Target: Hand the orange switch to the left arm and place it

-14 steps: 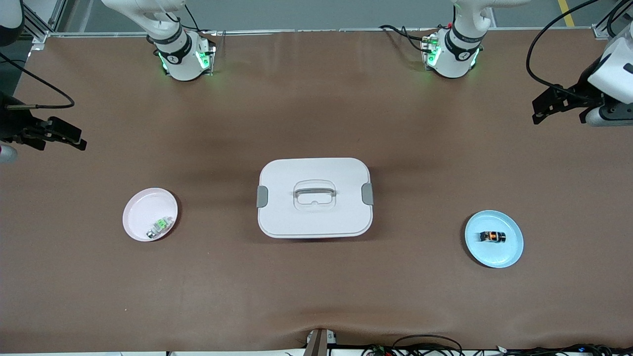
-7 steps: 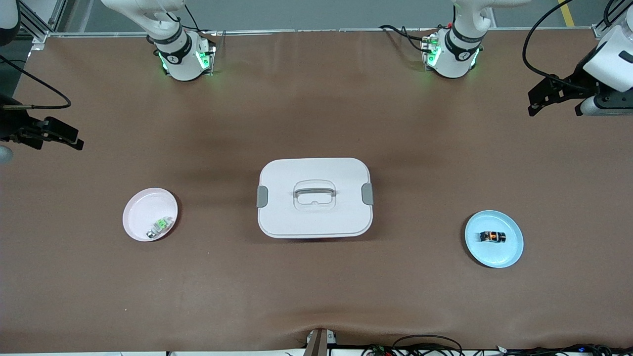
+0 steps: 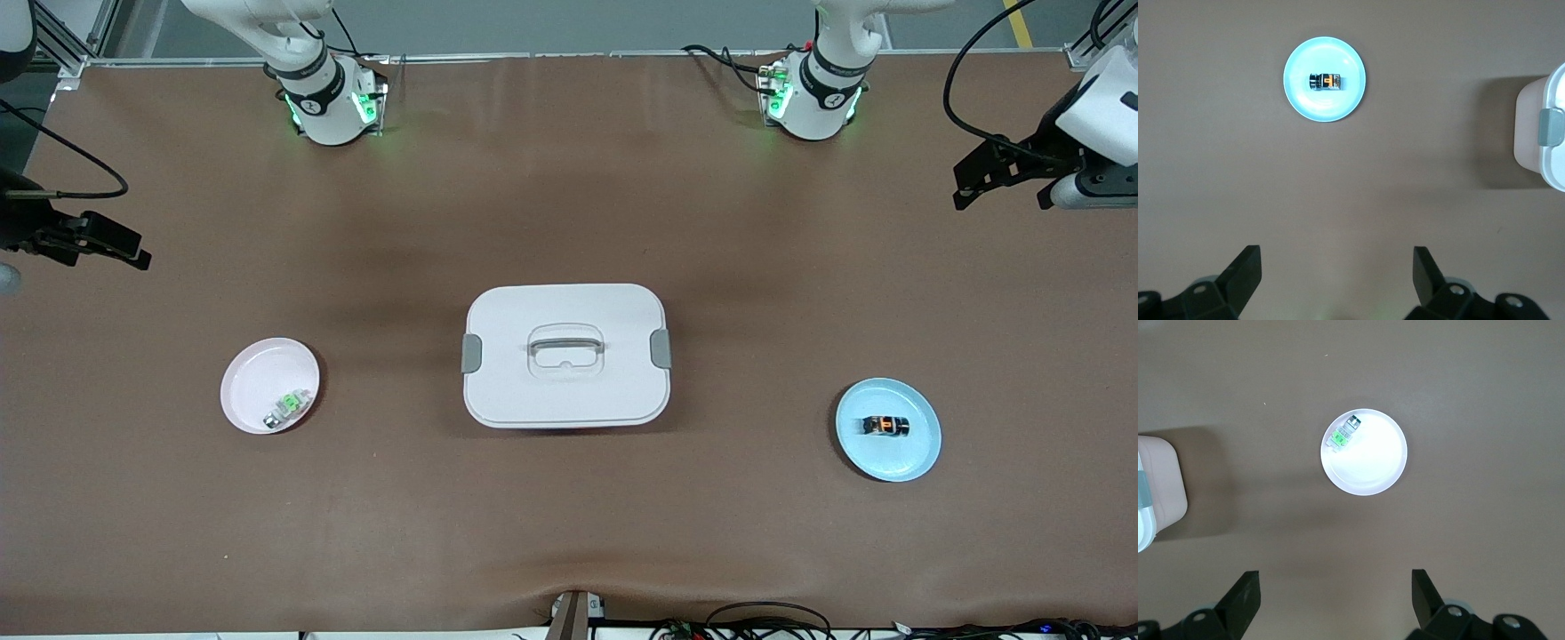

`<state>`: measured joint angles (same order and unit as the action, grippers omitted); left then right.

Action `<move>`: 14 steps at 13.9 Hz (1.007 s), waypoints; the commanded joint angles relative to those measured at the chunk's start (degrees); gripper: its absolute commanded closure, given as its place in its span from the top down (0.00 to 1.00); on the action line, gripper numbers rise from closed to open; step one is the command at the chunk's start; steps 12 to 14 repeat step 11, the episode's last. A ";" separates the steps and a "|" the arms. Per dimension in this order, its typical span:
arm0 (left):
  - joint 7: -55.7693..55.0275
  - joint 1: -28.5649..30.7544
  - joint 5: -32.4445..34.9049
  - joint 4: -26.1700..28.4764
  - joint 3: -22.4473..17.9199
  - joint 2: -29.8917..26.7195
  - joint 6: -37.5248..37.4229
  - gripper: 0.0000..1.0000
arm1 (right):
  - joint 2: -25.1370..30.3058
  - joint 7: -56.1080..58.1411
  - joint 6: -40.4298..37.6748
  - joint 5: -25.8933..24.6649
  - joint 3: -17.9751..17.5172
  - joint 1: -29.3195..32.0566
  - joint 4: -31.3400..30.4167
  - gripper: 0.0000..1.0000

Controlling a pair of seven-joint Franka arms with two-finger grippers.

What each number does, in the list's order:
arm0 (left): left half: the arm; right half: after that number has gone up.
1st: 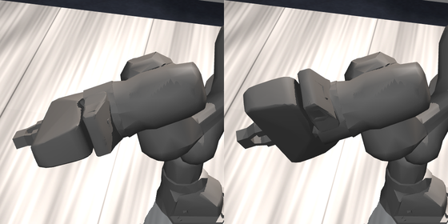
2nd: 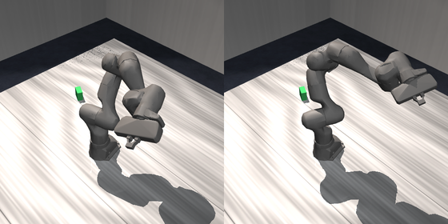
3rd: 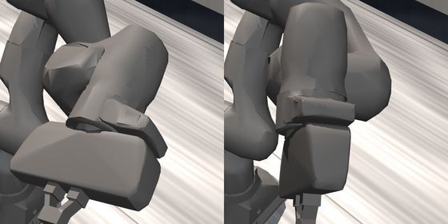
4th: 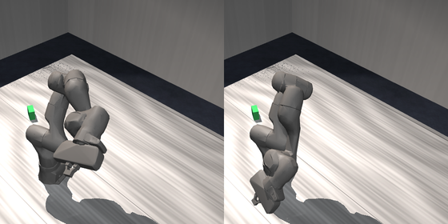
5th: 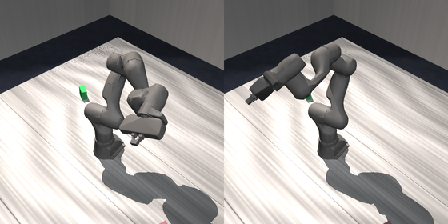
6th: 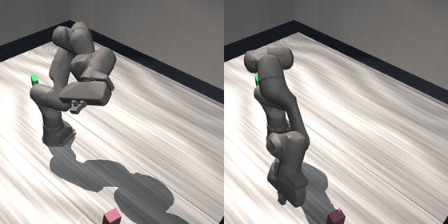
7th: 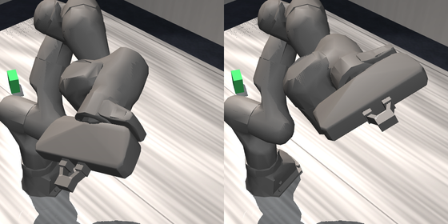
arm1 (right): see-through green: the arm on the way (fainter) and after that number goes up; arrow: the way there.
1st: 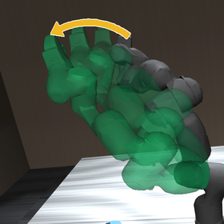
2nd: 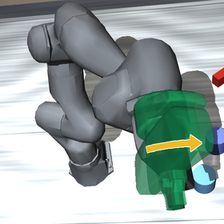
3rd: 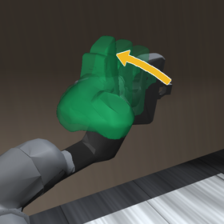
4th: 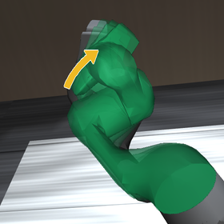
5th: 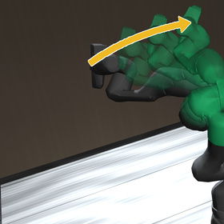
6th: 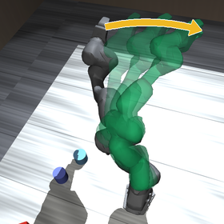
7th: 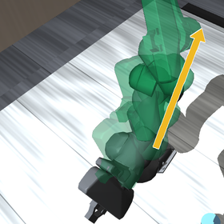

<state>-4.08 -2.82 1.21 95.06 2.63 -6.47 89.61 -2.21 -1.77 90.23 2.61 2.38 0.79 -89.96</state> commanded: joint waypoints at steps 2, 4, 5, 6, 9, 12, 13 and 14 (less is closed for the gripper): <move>0.04 -0.26 -0.77 -3.48 -0.26 2.68 -2.25 1.00 | 1.68 1.59 0.91 0.64 0.60 -0.35 -1.62 1.00; -0.14 -0.17 -0.77 -4.09 -0.26 3.21 -2.25 1.00 | 1.68 1.68 0.92 0.64 0.52 -0.26 -1.62 1.00; -0.23 -0.08 -0.77 -4.09 -0.26 3.21 -2.25 1.00 | 1.68 1.77 1.00 0.64 0.52 -0.26 -1.62 1.00; -0.31 -0.17 -0.77 -4.09 -0.26 3.30 -2.25 1.00 | 1.59 1.77 1.00 0.64 0.52 -0.26 -1.62 1.00; -0.49 -0.25 -0.77 -4.09 -0.26 3.21 -2.25 1.00 | 1.59 1.77 1.00 0.55 0.52 -0.26 -1.62 1.00; -0.66 -0.17 -0.77 -4.01 -0.26 3.21 -2.34 1.00 | 1.59 1.86 1.35 0.46 0.60 -0.61 -1.62 1.00; -0.66 -0.17 -0.77 -4.01 -0.26 3.21 -2.34 1.00 | 1.59 1.86 1.35 0.46 0.60 -0.61 -1.62 1.00; -0.66 -0.17 -0.77 -4.01 -0.26 3.21 -2.34 1.00 | 1.59 1.86 1.35 0.46 0.60 -0.61 -1.62 1.00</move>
